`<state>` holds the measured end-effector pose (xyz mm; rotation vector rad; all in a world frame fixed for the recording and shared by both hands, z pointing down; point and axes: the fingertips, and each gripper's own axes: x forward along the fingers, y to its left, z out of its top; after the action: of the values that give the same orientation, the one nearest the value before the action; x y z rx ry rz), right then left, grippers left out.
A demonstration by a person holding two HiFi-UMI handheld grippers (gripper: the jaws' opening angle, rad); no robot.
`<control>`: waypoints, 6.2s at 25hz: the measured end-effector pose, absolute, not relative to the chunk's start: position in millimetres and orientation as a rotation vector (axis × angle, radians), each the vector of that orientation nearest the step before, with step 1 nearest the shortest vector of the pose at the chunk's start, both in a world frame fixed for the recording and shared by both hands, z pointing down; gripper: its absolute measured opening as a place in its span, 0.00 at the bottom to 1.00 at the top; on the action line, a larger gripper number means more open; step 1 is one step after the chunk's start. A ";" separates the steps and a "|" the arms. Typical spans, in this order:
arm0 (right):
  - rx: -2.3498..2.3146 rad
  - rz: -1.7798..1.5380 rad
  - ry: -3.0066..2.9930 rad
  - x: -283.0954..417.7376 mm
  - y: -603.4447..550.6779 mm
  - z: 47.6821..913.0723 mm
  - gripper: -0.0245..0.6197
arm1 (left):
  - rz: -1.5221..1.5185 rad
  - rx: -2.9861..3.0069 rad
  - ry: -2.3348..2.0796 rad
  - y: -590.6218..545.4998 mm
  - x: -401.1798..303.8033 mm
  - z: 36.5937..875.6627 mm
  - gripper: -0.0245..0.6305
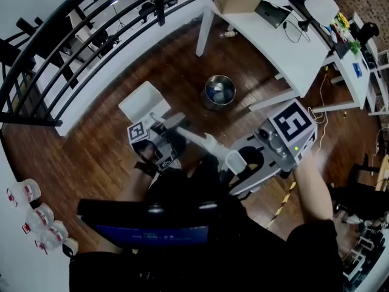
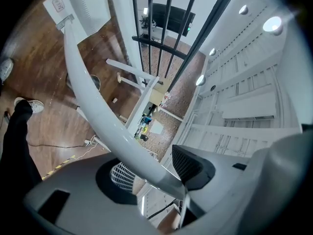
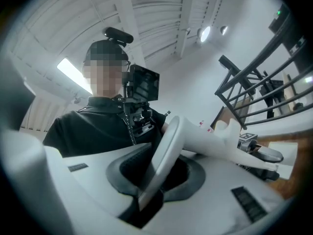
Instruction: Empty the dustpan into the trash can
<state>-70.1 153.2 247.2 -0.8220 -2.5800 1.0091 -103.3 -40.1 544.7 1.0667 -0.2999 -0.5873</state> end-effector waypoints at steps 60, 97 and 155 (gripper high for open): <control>-0.412 1.467 -2.540 -11.3 89.7 525.2 0.16 | -1.017 1.409 -0.764 39.5 -209.3 471.3 0.04; -0.410 1.725 -2.281 -13.9 112.1 608.9 0.20 | -0.473 2.209 -1.242 18.3 -187.5 369.6 0.04; -0.327 1.737 -2.185 15.8 135.2 620.5 0.47 | -0.090 2.412 -1.598 -42.1 -213.4 369.9 0.04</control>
<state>15.8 135.2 620.5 -0.3275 -2.1855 1.7370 -213.4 -42.1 369.9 2.4121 -1.5980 -0.0905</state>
